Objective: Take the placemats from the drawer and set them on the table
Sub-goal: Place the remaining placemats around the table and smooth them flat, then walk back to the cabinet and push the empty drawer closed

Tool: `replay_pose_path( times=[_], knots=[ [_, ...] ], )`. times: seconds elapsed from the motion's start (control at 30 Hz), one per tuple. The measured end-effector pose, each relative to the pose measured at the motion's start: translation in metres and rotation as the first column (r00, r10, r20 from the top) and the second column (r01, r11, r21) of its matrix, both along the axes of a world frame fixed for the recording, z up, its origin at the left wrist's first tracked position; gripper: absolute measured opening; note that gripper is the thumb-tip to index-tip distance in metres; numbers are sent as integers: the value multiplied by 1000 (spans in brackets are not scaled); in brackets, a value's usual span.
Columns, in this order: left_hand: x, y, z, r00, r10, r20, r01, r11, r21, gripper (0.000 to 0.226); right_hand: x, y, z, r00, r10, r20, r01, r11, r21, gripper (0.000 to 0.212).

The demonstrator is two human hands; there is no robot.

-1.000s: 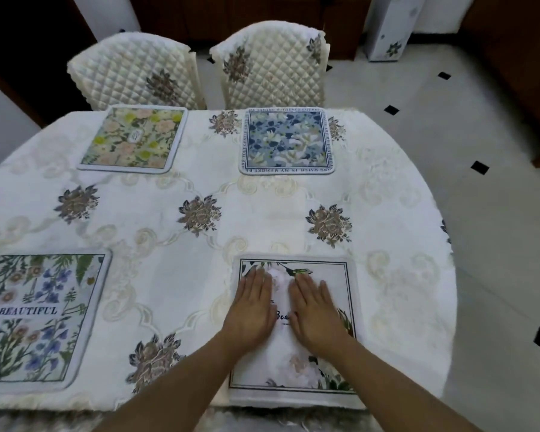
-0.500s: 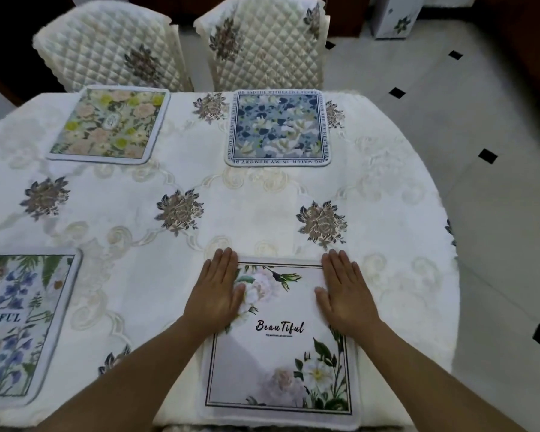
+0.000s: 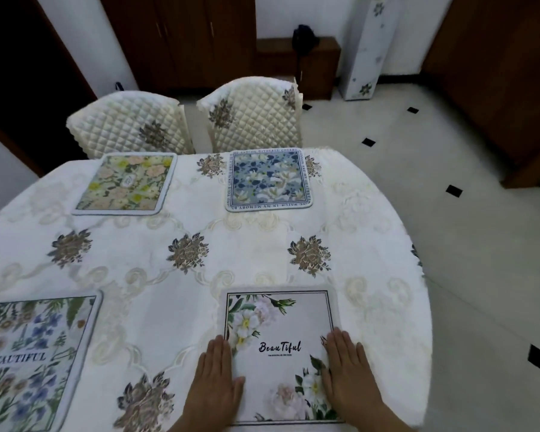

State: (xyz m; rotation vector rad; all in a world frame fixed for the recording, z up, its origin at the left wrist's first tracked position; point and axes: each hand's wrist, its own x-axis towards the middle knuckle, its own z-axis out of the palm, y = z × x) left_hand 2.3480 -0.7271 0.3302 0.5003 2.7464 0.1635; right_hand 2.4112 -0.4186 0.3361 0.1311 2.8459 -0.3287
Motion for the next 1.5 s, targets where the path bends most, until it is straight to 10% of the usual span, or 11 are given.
replay_pose_path(
  times=[0.17,0.53,1.5],
  knots=[
    [-9,25,62,991,21,131,0,987,-161,80,-6,-20,64,946,-40,323,12,996,89,62],
    [-21,60,167,986,-110,-124,107,994,-26,36,-11,-11,182,997,-18,71,15,999,49,11],
    [21,298,256,917,-139,-373,165,986,38,30,31,219,252,991,-71,-112,80,994,76,12]
  ],
)
